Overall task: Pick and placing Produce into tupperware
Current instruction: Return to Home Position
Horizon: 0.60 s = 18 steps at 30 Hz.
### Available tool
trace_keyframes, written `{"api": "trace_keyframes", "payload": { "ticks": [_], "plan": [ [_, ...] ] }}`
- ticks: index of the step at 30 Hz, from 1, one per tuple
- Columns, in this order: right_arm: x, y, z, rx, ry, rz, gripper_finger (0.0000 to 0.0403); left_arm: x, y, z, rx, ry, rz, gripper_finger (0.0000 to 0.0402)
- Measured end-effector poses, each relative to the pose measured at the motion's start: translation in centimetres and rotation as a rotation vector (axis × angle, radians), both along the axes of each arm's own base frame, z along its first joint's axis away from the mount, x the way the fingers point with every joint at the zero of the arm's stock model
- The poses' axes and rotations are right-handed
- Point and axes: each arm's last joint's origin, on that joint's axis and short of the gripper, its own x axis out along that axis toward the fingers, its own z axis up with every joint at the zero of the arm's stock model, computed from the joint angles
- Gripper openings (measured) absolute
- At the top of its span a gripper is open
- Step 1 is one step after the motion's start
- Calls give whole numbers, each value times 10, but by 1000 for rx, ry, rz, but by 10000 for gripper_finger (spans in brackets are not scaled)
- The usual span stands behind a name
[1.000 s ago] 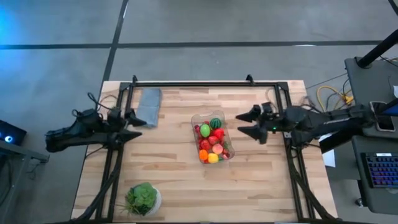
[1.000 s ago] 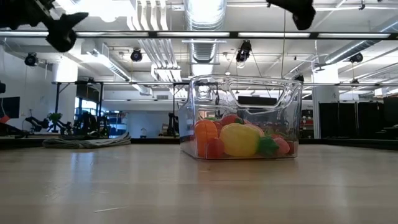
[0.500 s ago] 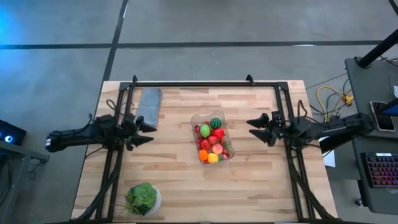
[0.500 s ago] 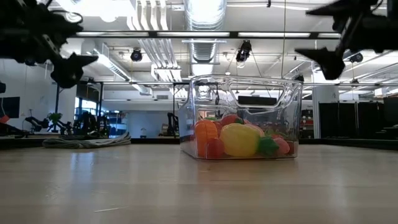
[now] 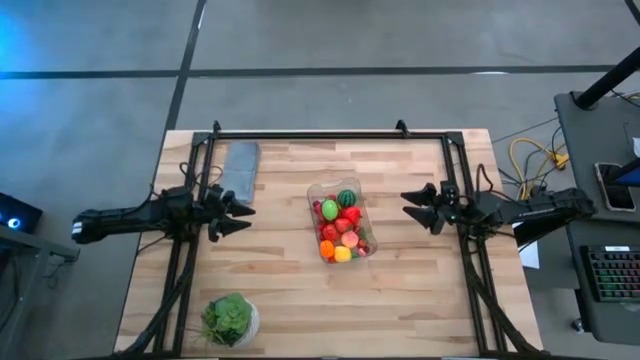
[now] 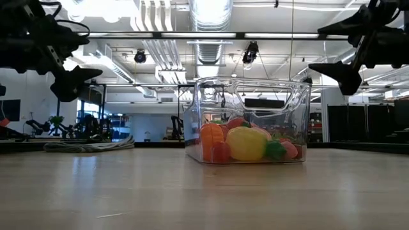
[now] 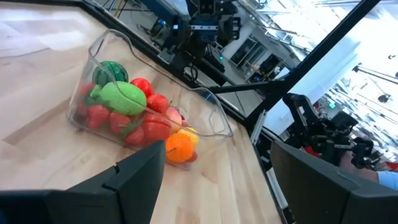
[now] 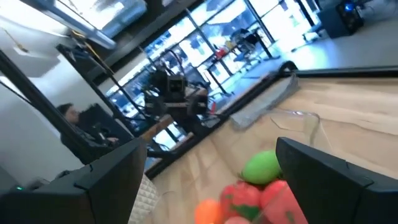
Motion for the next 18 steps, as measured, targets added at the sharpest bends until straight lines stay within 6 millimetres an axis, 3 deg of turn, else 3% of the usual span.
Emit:
{"api": "trace_keyframes", "payload": {
  "ticks": [18],
  "plan": [
    [1, 0, -2, 16, 17, 4, 350, 2, 0, -1, 1, -14, -1, 277]
  ]
}}
